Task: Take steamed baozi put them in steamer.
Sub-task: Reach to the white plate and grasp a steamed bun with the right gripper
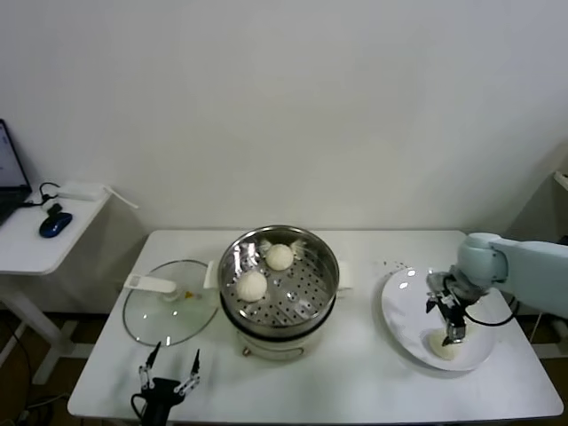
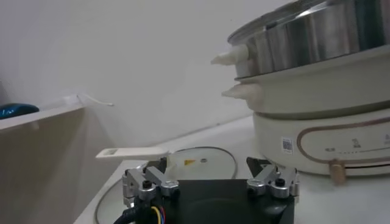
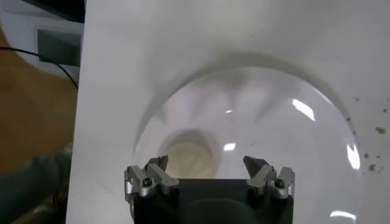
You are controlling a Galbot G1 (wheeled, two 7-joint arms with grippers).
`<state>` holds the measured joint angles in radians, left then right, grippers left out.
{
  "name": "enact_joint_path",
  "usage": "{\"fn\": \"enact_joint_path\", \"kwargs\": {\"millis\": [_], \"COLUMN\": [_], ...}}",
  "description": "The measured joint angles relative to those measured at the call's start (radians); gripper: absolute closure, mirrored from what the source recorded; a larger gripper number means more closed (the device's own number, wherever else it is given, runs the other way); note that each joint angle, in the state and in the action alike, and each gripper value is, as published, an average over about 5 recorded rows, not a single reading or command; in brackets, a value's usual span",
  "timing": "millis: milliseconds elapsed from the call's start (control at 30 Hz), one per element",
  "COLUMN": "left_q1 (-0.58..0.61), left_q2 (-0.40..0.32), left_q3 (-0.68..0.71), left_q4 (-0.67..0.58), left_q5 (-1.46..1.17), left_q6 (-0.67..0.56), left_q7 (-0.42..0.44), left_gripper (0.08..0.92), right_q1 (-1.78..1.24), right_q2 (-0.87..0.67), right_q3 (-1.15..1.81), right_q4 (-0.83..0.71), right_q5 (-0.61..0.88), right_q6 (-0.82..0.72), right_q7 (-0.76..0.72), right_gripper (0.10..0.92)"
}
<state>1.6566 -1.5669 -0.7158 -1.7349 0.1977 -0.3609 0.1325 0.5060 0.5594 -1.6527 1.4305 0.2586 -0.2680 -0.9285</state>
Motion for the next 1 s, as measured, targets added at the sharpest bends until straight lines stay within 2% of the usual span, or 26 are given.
{"fn": "enact_joint_path", "kwargs": {"millis": [300, 667, 1000], "left_q1": [-0.004, -0.007, -0.004], "left_q2": [0.000, -0.001, 0.000], "left_q3": [0.002, 0.002, 0.002], "left_q4": [0.007, 0.007, -0.006], "left_q5": [0.006, 0.007, 0.007], "left_q6": [0.002, 0.005, 0.014], "left_q7": [0.000, 0.000, -0.001], "left_gripper": [0.177, 0.177, 0.177], "right_q1": [-0.073, -0.100, 0.089], "right_q2": [-0.030, -0.041, 0.004], "right_q3": [0.058, 0.085, -0.055], "right_q4": [-0.024, -0.024, 0.029], "right_q5": [-0.036, -0.041, 0.056], "right_q6": [-0.006, -0.011, 0.007], "right_q7": [-0.001, -0.012, -0.044], "right_gripper": [0.208, 0.427, 0.449]}}
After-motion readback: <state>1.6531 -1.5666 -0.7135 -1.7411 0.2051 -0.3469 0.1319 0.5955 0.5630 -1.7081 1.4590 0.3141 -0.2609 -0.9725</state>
